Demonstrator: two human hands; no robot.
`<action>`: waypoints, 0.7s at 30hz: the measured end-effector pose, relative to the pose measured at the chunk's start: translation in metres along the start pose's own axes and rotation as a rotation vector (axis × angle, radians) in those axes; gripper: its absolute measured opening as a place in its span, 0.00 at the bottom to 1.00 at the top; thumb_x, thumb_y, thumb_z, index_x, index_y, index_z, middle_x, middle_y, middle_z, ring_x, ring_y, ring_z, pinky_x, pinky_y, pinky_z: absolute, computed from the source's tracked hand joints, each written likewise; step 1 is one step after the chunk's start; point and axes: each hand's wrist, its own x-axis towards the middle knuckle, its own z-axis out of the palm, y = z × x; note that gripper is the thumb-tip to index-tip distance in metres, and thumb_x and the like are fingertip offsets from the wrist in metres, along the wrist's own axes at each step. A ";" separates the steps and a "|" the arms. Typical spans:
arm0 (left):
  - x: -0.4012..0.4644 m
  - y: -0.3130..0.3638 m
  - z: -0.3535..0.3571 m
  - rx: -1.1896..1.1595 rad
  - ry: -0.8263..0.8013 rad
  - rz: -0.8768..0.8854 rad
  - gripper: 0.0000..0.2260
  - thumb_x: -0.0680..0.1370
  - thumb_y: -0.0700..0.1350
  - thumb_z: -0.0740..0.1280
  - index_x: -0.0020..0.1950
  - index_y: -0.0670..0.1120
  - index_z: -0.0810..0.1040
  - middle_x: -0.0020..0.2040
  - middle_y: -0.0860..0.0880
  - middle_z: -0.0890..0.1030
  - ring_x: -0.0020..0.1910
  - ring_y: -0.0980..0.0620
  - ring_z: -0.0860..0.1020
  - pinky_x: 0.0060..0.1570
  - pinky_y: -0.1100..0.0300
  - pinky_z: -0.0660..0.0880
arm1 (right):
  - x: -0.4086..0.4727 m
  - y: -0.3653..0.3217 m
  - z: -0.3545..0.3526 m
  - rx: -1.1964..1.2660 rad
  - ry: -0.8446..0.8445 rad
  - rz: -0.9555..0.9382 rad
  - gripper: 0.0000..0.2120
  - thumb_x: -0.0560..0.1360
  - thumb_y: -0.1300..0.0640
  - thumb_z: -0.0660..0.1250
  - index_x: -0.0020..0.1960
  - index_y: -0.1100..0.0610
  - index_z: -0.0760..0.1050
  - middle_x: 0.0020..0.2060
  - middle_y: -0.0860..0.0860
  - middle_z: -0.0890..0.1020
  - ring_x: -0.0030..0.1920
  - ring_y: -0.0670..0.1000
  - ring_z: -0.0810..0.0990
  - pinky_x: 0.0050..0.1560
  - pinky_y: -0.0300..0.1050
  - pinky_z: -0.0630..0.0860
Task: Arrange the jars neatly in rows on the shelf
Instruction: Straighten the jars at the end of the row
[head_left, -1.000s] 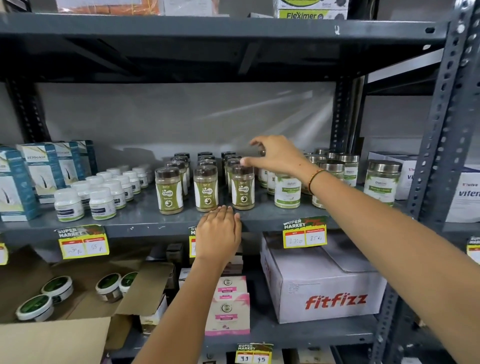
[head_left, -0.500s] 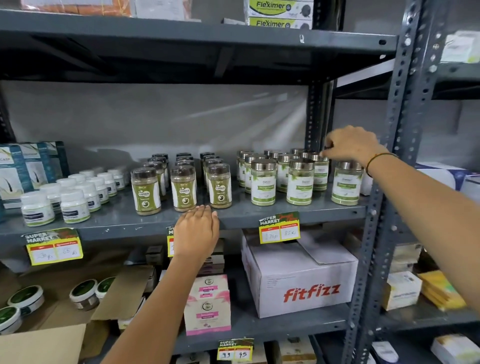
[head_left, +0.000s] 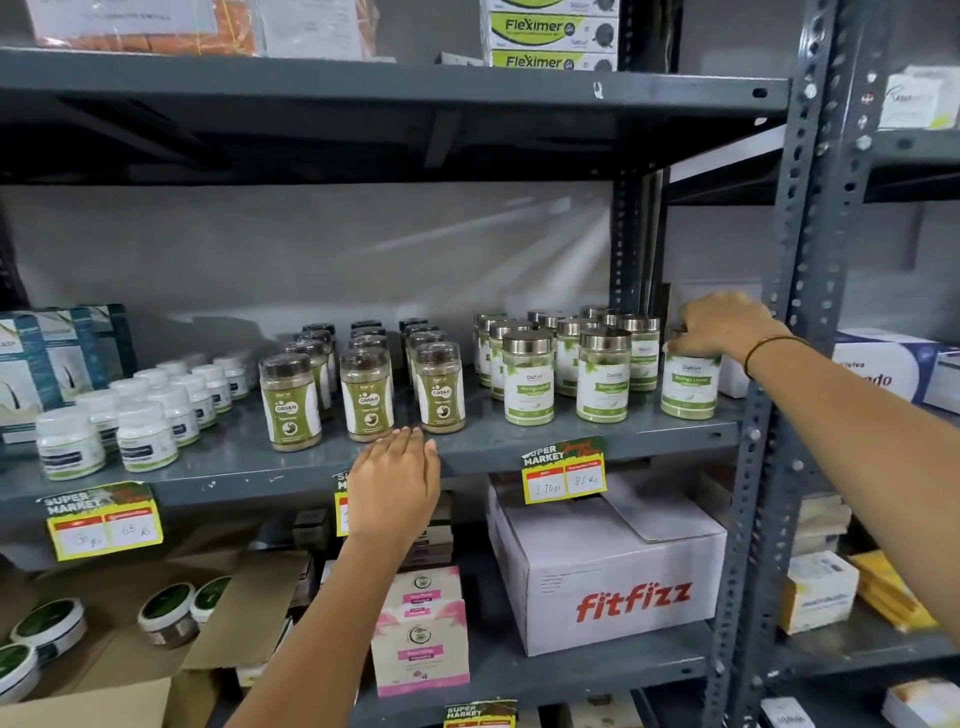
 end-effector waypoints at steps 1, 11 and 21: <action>0.000 0.000 0.000 -0.001 0.003 0.000 0.18 0.81 0.50 0.55 0.59 0.41 0.79 0.57 0.42 0.82 0.59 0.46 0.78 0.62 0.51 0.72 | 0.001 0.000 0.000 0.030 -0.002 -0.011 0.24 0.73 0.39 0.66 0.61 0.54 0.77 0.55 0.58 0.80 0.55 0.60 0.78 0.52 0.52 0.78; -0.001 0.000 0.000 -0.007 0.017 0.008 0.20 0.80 0.50 0.54 0.58 0.40 0.80 0.55 0.42 0.83 0.58 0.45 0.79 0.61 0.50 0.74 | 0.011 -0.002 -0.001 0.285 -0.068 -0.098 0.27 0.74 0.46 0.72 0.70 0.52 0.73 0.66 0.53 0.78 0.64 0.56 0.76 0.64 0.50 0.72; -0.002 0.001 -0.001 -0.009 0.010 0.008 0.19 0.81 0.49 0.55 0.59 0.40 0.80 0.56 0.42 0.83 0.59 0.46 0.79 0.62 0.50 0.73 | 0.013 -0.001 0.009 0.355 -0.055 -0.098 0.28 0.75 0.48 0.70 0.73 0.52 0.70 0.69 0.55 0.76 0.67 0.58 0.74 0.65 0.51 0.71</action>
